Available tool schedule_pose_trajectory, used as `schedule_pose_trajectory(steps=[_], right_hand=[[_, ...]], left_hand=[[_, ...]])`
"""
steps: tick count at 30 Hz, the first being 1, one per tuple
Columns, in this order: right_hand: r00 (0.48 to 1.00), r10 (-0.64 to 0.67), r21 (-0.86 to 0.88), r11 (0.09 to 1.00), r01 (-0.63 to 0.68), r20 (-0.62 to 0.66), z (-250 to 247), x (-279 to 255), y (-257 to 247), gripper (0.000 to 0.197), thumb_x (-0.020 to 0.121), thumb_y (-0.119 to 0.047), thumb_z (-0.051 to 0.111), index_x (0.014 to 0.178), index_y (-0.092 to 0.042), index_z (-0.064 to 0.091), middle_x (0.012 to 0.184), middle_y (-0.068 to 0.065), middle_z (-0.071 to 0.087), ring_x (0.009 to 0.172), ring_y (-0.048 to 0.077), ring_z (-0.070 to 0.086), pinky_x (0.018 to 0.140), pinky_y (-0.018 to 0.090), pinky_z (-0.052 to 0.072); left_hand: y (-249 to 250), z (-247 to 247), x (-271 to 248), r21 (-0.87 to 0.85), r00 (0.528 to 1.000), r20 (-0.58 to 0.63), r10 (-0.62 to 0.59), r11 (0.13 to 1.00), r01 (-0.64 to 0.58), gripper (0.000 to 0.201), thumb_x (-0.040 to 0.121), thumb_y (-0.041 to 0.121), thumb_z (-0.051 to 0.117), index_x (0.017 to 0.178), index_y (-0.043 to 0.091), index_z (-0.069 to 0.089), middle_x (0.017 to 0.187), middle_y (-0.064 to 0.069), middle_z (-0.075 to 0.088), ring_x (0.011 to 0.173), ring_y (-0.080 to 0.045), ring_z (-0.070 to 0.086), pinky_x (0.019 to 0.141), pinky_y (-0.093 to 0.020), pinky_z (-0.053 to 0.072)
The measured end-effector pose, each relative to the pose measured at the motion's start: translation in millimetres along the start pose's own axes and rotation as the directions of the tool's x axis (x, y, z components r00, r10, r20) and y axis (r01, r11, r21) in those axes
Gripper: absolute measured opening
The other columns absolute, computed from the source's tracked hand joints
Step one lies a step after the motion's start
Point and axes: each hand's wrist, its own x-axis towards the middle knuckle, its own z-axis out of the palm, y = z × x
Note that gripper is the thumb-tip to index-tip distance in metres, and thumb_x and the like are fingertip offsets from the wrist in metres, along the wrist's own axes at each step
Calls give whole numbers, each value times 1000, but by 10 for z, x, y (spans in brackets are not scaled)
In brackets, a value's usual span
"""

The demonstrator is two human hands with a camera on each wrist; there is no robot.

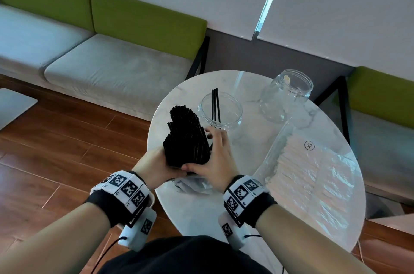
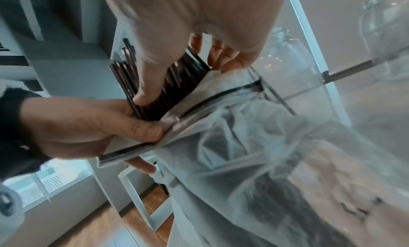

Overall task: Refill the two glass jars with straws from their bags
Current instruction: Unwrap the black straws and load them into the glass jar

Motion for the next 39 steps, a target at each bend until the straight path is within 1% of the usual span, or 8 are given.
schedule_pose_trajectory(steps=[7,10,15,19,24,29,35,39], right_hand=[[959,169,-31,986,-166,229,-111,44,78,88,57,-51,85,128,-25,40,121,-5,49,111,14,50,92,26,42],[943,163,-62,987,-151,290,-112,110,54,90,55,-49,86,129,-22,41,122,-2,48,114,18,49,98,35,43],[978,90,-41,996,-84,190,-39,122,65,90,46,-61,80,121,-21,50,111,-5,40,112,19,42,104,37,37],[977,150,29,987,-156,152,36,145,112,70,51,-48,85,107,-23,51,100,-6,55,100,20,53,90,41,47],[975,127,132,980,-152,180,13,189,78,87,53,-34,88,127,-25,42,96,-8,60,94,14,61,86,35,52],[988,100,34,994,-105,120,47,186,66,63,51,-38,88,105,-31,56,108,-4,46,112,17,40,104,35,35],[987,114,245,960,-139,113,-128,205,-72,36,58,-15,89,80,-24,62,83,-8,64,84,7,62,81,27,51],[974,169,357,909,-213,151,-155,178,-50,44,61,-6,88,83,-30,58,82,-11,66,81,1,62,81,22,51]], left_hand=[[-36,61,24,-10,999,10,-30,999,30,50,63,23,83,105,20,55,79,15,52,79,-9,52,54,-6,35],[-56,98,64,3,999,21,-45,999,45,36,61,23,82,85,23,55,75,10,56,73,-12,56,51,-9,36],[-123,100,50,-144,992,-112,-64,988,48,36,61,22,84,72,31,51,78,7,61,70,-5,58,55,-16,43],[-223,111,102,-131,994,-46,-99,987,92,43,56,24,81,87,29,51,89,6,61,87,-16,61,69,-28,50],[-243,101,144,-54,997,-62,-43,998,39,49,58,24,83,88,36,46,83,19,47,83,-9,52,61,-12,35],[-275,105,179,-91,997,-75,-32,996,25,52,56,23,84,76,44,41,87,9,55,75,-1,52,59,-9,34],[-310,42,196,-220,995,-90,-51,975,30,88,53,18,89,128,27,44,109,7,59,101,-11,55,84,-23,43],[-321,44,210,-243,995,-62,-78,968,61,91,51,17,90,128,27,43,114,2,59,106,-16,56,88,-27,43]])
